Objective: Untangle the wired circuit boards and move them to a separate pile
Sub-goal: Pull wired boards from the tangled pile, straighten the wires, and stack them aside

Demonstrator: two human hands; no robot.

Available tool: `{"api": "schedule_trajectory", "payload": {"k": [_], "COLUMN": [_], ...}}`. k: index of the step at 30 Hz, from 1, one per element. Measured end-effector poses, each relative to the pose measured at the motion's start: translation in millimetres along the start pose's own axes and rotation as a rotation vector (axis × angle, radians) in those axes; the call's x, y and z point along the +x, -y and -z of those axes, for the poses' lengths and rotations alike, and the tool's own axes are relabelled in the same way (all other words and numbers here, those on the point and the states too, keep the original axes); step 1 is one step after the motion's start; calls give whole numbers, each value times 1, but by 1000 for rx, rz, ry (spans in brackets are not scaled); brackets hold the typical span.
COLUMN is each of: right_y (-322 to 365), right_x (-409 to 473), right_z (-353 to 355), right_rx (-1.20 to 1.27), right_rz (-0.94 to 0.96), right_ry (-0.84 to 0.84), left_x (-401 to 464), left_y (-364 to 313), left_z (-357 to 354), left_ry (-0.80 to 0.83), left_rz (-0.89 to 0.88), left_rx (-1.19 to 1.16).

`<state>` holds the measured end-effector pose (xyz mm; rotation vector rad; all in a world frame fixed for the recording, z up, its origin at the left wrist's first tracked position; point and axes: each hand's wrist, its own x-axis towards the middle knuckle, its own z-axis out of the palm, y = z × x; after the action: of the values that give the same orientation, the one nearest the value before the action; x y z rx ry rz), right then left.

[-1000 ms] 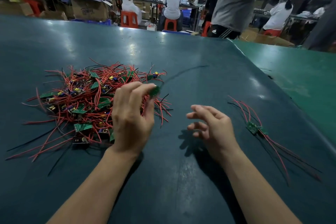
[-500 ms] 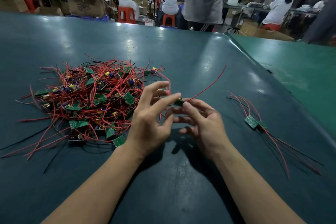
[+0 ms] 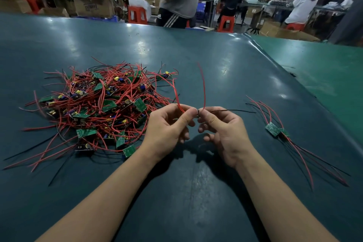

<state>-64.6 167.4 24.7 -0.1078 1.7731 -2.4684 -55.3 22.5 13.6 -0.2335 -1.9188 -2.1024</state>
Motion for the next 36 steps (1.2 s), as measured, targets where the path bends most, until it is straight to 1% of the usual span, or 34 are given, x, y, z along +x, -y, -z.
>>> {"api": "schedule_trajectory", "payload": {"k": [5, 7, 12, 15, 19, 23, 26, 31, 36], "right_y": [-3, -3, -7, -5, -4, -1, 5, 10, 9], "right_x": [3, 2, 1, 1, 4, 10, 13, 16, 21], "right_z": [-5, -5, -4, -2, 0, 5, 13, 23, 33], "right_rx": [91, 93, 49, 7, -6, 81, 111, 89, 118], "right_rz": [-81, -75, -65, -71, -13, 49, 97, 120, 149], "right_ry": [-128, -146, -44, -23, -139, -307, -405, -444, -534], "left_x": [-3, -3, 0, 1, -2, -3, -4, -4, -6], "left_y": [3, 4, 4, 3, 3, 2, 1, 1, 1], "left_z": [-3, -3, -1, 1, 1, 2, 0, -2, -2], "left_ry": [52, 55, 66, 79, 102, 62, 61, 48, 33], "left_rz": [-73, -88, -52, -28, 3, 1, 5, -7, -35], "left_rx": [55, 68, -1, -33, -45, -80, -96, -95, -103]}}
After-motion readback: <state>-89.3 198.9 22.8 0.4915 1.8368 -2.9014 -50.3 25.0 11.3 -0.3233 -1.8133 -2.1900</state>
